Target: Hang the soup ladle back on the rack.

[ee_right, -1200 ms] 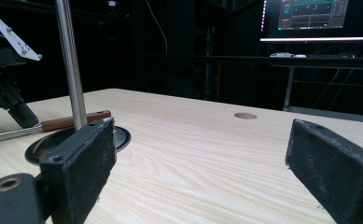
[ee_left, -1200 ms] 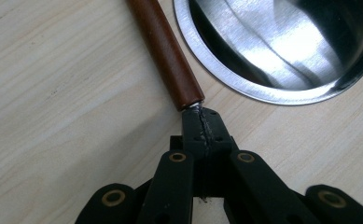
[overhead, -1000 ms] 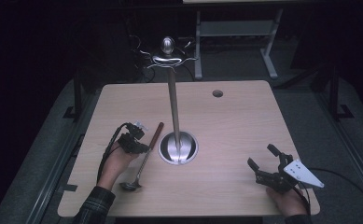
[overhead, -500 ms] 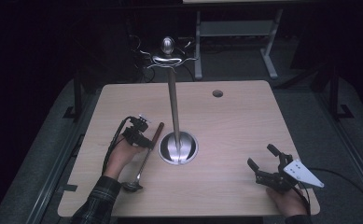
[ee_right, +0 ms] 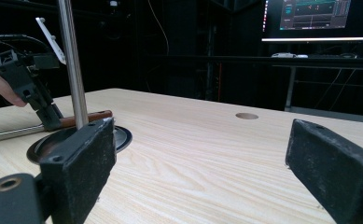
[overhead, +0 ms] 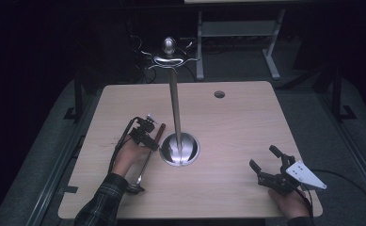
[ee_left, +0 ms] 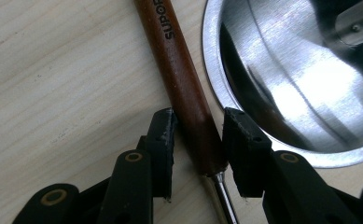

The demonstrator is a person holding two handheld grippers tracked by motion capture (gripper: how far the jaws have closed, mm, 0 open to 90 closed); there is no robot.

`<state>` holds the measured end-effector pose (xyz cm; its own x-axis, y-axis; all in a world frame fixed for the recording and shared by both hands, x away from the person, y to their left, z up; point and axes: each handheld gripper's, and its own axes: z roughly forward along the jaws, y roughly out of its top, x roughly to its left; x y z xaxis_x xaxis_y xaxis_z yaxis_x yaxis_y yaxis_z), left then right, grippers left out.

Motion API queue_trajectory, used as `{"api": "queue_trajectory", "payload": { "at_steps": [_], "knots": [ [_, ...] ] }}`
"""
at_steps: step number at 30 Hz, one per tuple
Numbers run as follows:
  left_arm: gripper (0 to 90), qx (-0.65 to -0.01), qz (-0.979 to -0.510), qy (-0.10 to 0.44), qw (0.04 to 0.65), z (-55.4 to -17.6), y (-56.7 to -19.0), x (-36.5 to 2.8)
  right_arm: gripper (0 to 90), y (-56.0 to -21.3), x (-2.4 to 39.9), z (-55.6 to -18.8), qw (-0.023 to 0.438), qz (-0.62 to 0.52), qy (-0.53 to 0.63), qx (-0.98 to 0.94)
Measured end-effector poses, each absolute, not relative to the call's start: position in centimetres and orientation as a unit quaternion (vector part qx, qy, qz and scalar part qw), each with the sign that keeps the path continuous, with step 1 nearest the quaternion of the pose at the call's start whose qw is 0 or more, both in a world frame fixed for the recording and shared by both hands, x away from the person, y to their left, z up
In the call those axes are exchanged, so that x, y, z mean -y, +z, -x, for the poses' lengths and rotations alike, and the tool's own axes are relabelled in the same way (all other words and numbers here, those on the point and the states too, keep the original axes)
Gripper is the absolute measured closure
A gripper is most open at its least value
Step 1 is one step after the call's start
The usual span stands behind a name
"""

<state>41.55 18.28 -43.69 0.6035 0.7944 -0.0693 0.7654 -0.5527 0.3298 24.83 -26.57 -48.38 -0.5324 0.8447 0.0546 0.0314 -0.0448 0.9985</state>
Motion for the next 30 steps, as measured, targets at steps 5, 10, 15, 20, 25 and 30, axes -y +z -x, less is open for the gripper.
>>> {"api": "queue_trajectory", "payload": {
  "at_steps": [5, 10, 15, 20, 25, 30],
  "knots": [
    [64.0, -0.45, -0.877, 0.045, 0.165, -41.53, -43.78, -18.15, 7.9, -48.38, 26.58, -24.84, 0.324, -0.359, 0.628, -0.61],
    [64.6, -0.457, -0.873, 0.041, 0.165, -41.59, -43.77, -18.14, 7.9, -48.38, 26.57, -24.83, 0.324, -0.359, 0.627, -0.61],
    [67.1, -0.463, -0.872, 0.039, 0.156, -41.89, -43.71, -18.25, 7.9, -48.38, 26.56, -24.83, 0.325, -0.359, 0.627, -0.61],
    [70.2, -0.467, -0.87, 0.038, 0.154, -42.09, -43.68, -18.36, 7.9, -48.38, 26.57, -24.84, 0.324, -0.358, 0.628, -0.61],
    [73.5, -0.468, -0.869, 0.04, 0.156, -42.17, -43.7, -18.47, 7.9, -48.38, 26.58, -24.84, 0.324, -0.359, 0.628, -0.61],
    [73.7, -0.464, -0.871, 0.041, 0.156, -42.13, -43.69, -18.54, 7.9, -48.38, 26.58, -24.84, 0.324, -0.359, 0.628, -0.61]
  ]
}}
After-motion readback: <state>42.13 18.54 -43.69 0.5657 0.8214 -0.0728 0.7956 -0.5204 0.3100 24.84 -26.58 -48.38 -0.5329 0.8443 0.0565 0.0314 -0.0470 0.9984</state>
